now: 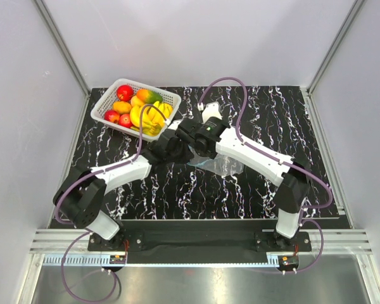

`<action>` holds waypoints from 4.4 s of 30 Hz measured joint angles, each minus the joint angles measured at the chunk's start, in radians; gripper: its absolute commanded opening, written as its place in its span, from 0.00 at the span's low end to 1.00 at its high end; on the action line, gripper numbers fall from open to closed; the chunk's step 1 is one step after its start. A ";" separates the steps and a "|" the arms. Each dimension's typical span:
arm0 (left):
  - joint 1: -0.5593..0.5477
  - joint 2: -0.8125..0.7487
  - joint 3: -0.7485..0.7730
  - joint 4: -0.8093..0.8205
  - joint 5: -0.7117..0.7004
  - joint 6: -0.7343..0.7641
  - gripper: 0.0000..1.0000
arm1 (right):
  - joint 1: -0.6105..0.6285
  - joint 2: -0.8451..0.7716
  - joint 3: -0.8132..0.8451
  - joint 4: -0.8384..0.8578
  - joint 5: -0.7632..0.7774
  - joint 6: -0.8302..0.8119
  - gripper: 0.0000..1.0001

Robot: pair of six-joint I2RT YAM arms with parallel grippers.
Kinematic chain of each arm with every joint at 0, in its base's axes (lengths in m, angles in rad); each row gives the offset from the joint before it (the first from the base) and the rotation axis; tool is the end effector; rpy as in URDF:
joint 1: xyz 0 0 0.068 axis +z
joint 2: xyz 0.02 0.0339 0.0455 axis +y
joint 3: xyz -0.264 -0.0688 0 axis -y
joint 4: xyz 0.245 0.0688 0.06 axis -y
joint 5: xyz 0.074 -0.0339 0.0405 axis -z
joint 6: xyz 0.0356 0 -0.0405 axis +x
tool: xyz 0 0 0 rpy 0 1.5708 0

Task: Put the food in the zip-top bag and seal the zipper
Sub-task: Open the zipper of the food storage bag, then pick up the fake fruit from the bin, then place the fake fruit in the zipper food storage bag.

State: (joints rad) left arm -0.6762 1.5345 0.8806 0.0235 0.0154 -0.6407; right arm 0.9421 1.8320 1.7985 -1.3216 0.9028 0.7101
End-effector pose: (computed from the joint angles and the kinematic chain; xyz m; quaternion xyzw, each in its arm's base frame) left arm 0.2570 -0.2069 0.2113 0.0193 0.8913 -0.2826 0.3541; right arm 0.2317 0.2712 0.3265 -0.0569 0.8940 -0.2227 0.3845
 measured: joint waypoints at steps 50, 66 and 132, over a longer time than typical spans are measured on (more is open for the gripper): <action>0.515 -0.104 0.240 -0.280 -0.174 0.119 0.96 | -0.089 0.067 -0.046 0.050 -0.138 -0.311 0.00; 0.547 0.351 0.620 -0.513 -0.184 0.117 0.98 | -0.092 0.066 -0.051 0.105 -0.166 -0.352 0.00; 0.347 -0.829 -0.043 -0.500 0.404 0.021 0.54 | -0.151 -0.024 -0.078 0.203 -0.280 -0.419 0.00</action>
State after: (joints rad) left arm -0.3294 0.7055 0.8371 -0.4770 0.4191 -0.6193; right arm 0.7906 1.8076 1.7203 -1.1187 0.6231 0.2913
